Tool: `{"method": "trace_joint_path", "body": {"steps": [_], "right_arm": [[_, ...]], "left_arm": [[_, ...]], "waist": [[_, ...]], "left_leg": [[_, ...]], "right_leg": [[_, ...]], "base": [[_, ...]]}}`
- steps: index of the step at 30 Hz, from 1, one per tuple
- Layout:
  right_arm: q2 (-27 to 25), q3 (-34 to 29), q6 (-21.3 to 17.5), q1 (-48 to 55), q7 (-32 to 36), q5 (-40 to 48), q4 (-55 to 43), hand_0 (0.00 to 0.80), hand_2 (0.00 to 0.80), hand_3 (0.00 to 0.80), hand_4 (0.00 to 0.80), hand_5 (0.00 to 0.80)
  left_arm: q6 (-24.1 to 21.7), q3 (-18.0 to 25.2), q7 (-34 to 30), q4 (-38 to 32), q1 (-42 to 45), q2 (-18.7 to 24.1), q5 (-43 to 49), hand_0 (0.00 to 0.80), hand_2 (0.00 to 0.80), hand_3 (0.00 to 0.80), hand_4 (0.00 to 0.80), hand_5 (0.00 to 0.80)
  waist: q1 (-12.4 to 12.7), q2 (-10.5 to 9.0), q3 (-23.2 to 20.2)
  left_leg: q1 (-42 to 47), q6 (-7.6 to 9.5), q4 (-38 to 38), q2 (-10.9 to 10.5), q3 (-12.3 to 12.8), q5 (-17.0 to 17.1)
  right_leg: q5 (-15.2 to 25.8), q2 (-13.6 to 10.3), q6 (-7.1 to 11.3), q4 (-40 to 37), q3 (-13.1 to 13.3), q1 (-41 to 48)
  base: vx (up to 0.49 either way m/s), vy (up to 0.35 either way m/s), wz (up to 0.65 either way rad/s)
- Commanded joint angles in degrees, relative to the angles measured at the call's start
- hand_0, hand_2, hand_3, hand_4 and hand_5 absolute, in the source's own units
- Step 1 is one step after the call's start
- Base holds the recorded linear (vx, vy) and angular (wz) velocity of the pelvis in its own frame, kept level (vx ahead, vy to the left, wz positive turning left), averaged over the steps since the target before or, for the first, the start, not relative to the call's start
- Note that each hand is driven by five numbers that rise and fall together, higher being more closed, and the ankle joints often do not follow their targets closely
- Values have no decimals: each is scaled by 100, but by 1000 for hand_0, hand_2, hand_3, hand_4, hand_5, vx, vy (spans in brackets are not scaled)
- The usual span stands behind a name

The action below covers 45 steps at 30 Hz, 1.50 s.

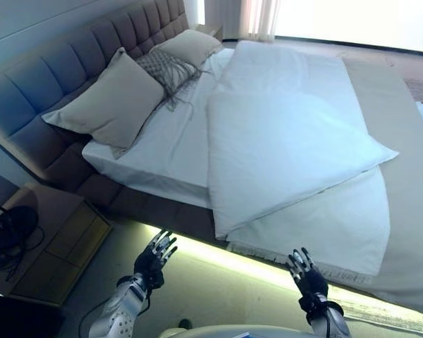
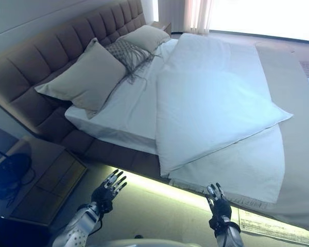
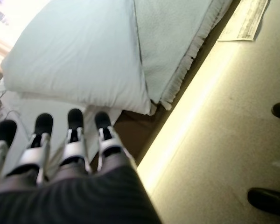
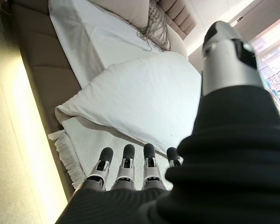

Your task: Make the bed neatly

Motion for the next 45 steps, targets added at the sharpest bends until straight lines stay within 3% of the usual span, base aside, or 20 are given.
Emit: {"method": "trace_joint_path", "body": {"steps": [1, 9, 15, 18, 20, 23, 24, 25, 27, 30, 33, 37, 39, 40, 41, 43, 45], "right_arm": [[-21, -22, -231, -9, -89, 157, -424, 0, 0, 0, 0, 0], [-127, 14, -170, -105, 62, -119, -386, 0, 0, 0, 0, 0], [-236, -49, 75, -60, 177, -277, -470, 0, 0, 0, 0, 0], [-132, -50, -2, -42, 248, -218, -441, 0, 0, 0, 0, 0], [-51, 13, -103, -62, 187, -139, -418, 0, 0, 0, 0, 0], [-9, 103, -245, -33, 174, -36, -442, 0, 0, 0, 0, 0], [-9, 103, -245, -33, 174, -36, -441, 0, 0, 0, 0, 0], [-13, 153, -230, -33, 280, -61, -424, 0, 0, 0, 0, 0], [-51, 194, -219, -53, 354, -200, -439, 0, 0, 0, 0, 0], [-114, 134, -178, -55, 309, -48, -434, 0, 0, 0, 0, 0], [-200, 56, -108, -130, 362, 122, -275, 0, 0, 0, 0, 0], [-260, 41, -167, -220, 474, 78, -75, 0, 0, 0, 0, 0], [-276, 31, -118, -211, 514, 130, -23, 0, 0, 0, 0, 0], [-306, 47, -45, -229, 487, 95, 1, 0, 0, 0, 0, 0], [-312, 53, 82, -186, 331, -5, -75, 0, 0, 0, 0, 0], [-393, 41, 309, -144, 358, -129, -279, 0, 0, 0, 0, 0], [-602, 22, 335, -21, 639, -141, -423, 0, 0, 0, 0, 0]], "left_arm": [[-111, 73, -132, -244, -182, 280, 116, 0, 0, 0, 0, 0], [-81, 161, -33, -254, -12, 194, -101, 0, 0, 0, 0, 0], [-245, 483, -62, -6, 321, 196, -57, 0, 0, 0, 0, 0], [-240, 497, -265, 59, 363, 187, -14, 0, 0, 0, 0, 0], [-204, 416, -448, 120, 259, 238, 51, 0, 0, 0, 0, 0], [-146, 304, -604, 53, 148, 296, 95, 0, 0, 0, 0, 0], [-146, 304, -604, 53, 148, 296, 95, 0, 0, 0, 0, 0], [-40, 328, -573, -95, 184, 410, 49, 0, 0, 0, 0, 0], [74, 399, -516, -248, 245, 515, -59, 0, 0, 0, 0, 0], [73, 393, -538, -259, 297, 605, -109, 0, 0, 0, 0, 0], [-5, 326, -524, -101, 135, 552, -244, 0, 0, 0, 0, 0], [-4, 281, -514, -154, 165, 486, -240, 0, 0, 0, 0, 0], [-3, 239, -554, -129, 211, 425, -136, 0, 0, 0, 0, 0], [41, 270, -493, -160, 267, 389, -138, 0, 0, 0, 0, 0], [101, 290, -421, -190, 355, 405, -231, 0, 0, 0, 0, 0], [157, 437, -495, -175, 461, 333, -467, 0, 0, 0, 0, 0], [31, 399, -594, -294, 527, 294, -419, 0, 0, 0, 0, 0]], "waist": [[123, -167, -96], [126, -198, -73], [125, -243, -7], [141, -291, 82], [177, -269, 152], [220, -129, 276], [223, -132, 272], [252, -82, 389], [256, -192, 455], [113, -432, 501], [-68, -421, 493], [-91, -491, 469], [-109, -525, 407], [-146, -515, 380], [-179, -473, 340], [-191, -396, 263], [-255, -391, 162]], "left_leg": [[-83, 213, 276, -13, 32, -157], [25, 168, 279, 62, 324, -229], [22, 241, 542, -21, 389, -379], [-71, 416, 856, -177, 357, -516], [-162, 596, 1073, -316, 303, -600], [-178, 766, 1268, -410, 326, -750], [-184, 767, 1271, -413, 329, -751], [-80, 793, 1405, -488, 375, -905], [23, 736, 1498, -562, 382, -1066], [223, 580, 1579, -653, 218, -1333], [325, 465, 1603, -487, 103, -1521], [420, 476, 1699, -409, 30, -1637], [369, 444, 1971, -264, -75, -1722], [436, 360, 2070, -66, -119, -1690], [460, 282, 2129, 132, -186, -1575], [546, 92, 2314, 496, -359, -901], [509, 38, 2591, 816, -244, -269]], "right_leg": [[415, -293, 193, 420, 16, -408], [540, -332, 205, 239, -41, -348], [546, -448, 236, 424, 76, -391], [704, -643, 339, 1135, 153, -607], [960, -811, 343, 2029, 113, -913], [1228, -885, 288, 3409, -78, -1502], [1224, -888, 290, 3417, -72, -1512], [1557, -1081, 331, 3910, -256, -1912], [1801, -1207, 422, 3301, -315, -1990], [2191, -1304, 596, 1526, -103, -1988], [2267, -1184, 642, -168, 177, -1824], [2240, -918, 631, -94, 218, -1845], [1951, -807, 629, 163, 398, -1840], [1795, -668, 599, 378, 577, -1874], [1537, -516, 515, 609, 702, -1877], [1255, -293, 337, 874, 686, -1818], [1033, -44, 50, 842, 637, -1662]], "base": [[28, -9, 6], [6, 14, -2], [72, 113, -12], [76, 128, -14], [73, 171, 2], [63, 176, 1], [121, 135, -2], [182, 57, -7], [277, -77, -19], [373, -271, -4], [384, -268, 9], [339, -320, 26], [408, -417, 35], [451, -444, 41], [444, -431, 27], [352, -358, 21], [337, -374, -1]]}}
